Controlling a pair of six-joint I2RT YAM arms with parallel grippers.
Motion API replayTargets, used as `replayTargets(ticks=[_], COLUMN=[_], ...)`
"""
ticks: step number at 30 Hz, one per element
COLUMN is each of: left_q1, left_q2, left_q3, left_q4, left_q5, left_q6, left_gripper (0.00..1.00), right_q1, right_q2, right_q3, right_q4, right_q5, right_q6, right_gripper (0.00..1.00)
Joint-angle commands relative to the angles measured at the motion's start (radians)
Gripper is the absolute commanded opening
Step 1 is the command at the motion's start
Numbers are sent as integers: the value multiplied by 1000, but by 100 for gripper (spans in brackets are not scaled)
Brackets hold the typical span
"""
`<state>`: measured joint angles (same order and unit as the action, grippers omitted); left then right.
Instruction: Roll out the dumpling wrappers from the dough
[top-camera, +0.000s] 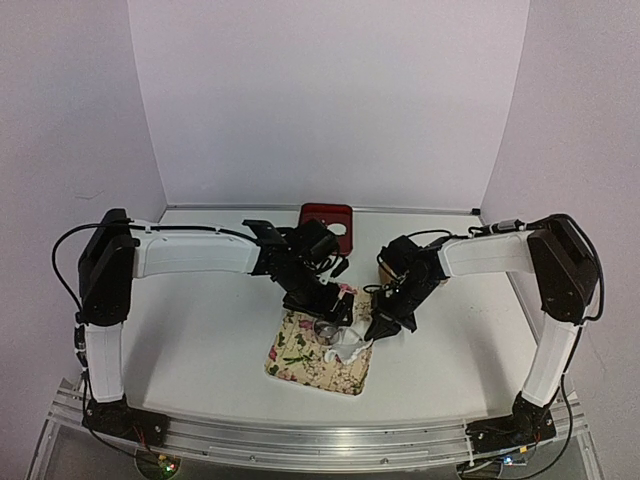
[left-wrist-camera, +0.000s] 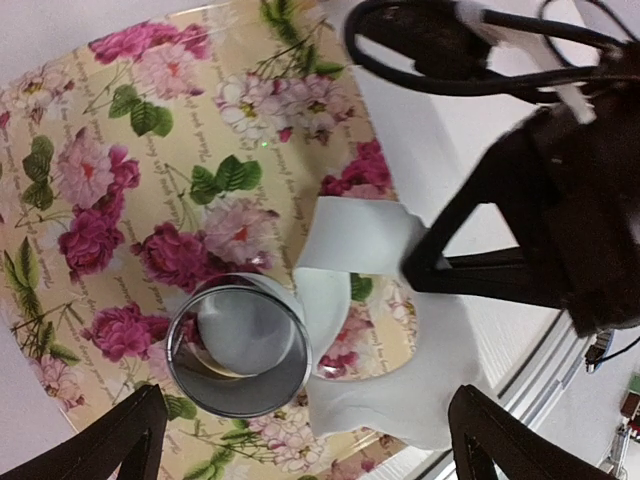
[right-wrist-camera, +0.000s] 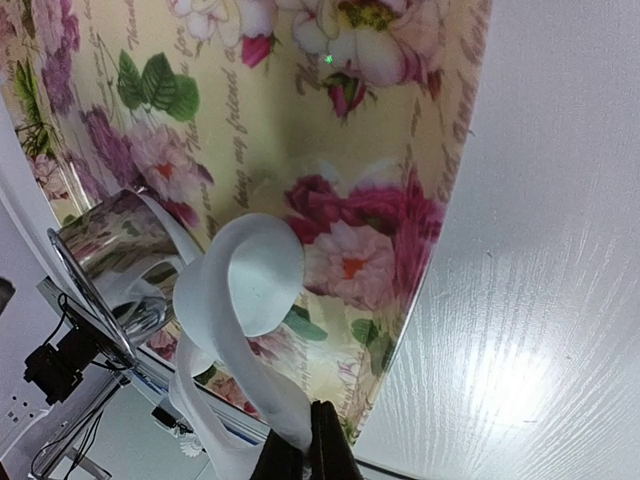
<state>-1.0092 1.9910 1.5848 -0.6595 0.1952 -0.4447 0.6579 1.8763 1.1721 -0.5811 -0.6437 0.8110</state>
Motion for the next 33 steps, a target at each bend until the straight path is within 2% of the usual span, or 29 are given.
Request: replayTargets(ticks=[1,15,33], left_q1=[24,27,22], left_q2=[28,131,99], left_q3=[38,95,48], left_q4=[-8,-2,59], left_q5=[16,36,128], left_q6=[-40,-56,-68], left_gripper=[99,100,99], right_q1=[5,4,4], right_q2=[-29,3,41], right_q3=[11,67,109], right_q4=[-31,-79,-109], right_q5=[15,13,6], right_q6=[-37,-107,-149], right_gripper=[0,0,0])
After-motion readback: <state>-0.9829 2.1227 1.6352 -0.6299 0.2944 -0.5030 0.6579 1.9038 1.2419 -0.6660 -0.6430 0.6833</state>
